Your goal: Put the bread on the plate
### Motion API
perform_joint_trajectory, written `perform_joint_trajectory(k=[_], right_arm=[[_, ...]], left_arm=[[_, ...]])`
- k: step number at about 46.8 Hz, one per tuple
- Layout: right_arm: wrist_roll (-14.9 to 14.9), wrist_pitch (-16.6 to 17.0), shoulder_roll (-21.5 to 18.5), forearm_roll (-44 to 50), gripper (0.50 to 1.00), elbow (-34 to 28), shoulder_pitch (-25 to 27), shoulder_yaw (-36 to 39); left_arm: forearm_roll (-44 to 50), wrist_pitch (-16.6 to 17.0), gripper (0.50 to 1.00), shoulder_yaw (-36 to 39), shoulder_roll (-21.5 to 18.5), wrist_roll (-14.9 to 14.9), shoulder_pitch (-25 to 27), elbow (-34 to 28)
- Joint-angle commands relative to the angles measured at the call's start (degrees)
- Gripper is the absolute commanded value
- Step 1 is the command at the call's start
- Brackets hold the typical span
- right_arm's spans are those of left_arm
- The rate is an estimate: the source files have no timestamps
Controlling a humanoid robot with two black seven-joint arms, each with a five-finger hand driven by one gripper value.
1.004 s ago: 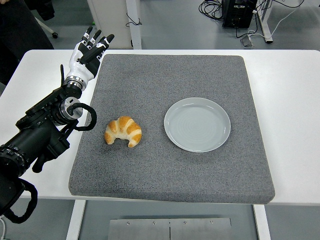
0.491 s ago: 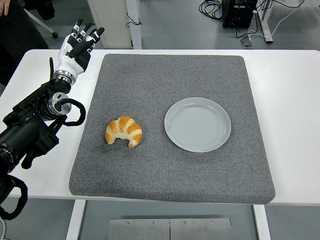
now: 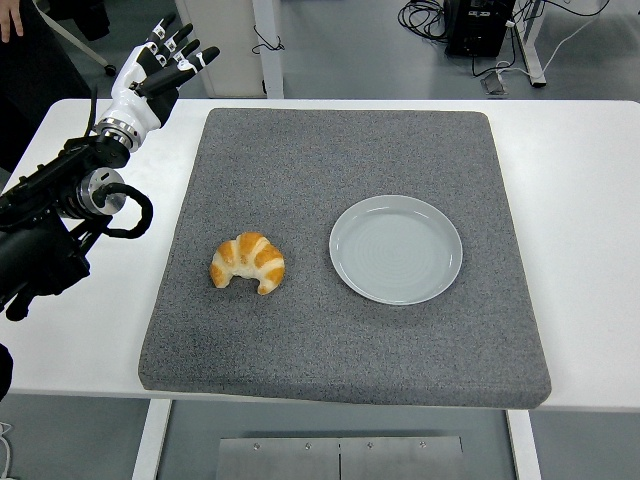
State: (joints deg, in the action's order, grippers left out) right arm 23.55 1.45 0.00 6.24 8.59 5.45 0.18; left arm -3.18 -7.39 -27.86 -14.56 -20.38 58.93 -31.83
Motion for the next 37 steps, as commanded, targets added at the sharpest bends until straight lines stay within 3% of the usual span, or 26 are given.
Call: perform_joint_trajectory(k=[1, 11, 23, 37], right_arm=[[0.0, 0.0, 0.0, 0.0, 1.0, 0.0, 0.0, 0.0], [0.0, 0.0, 0.0, 0.0, 1.0, 0.0, 0.0, 0.0], [0.0, 0.0, 0.0, 0.0, 1.0, -0.1, 0.0, 0.0], [0.0, 0.0, 0.0, 0.0, 1.0, 0.0, 0.0, -0.1]], left_arm=[[-0.2, 2.1, 0.969, 3.8, -2.2, 0.9, 1.0, -3.7], [-1.1, 6.2, 0.969, 9.5, -8.9, 3.1, 3.0, -14.5], [-12.2, 12.2, 0.969, 13.4, -12.5, 3.1, 4.4, -25.3], [-19.1, 13.5, 0.969, 17.9, -16.8, 3.1, 6.9, -32.1]])
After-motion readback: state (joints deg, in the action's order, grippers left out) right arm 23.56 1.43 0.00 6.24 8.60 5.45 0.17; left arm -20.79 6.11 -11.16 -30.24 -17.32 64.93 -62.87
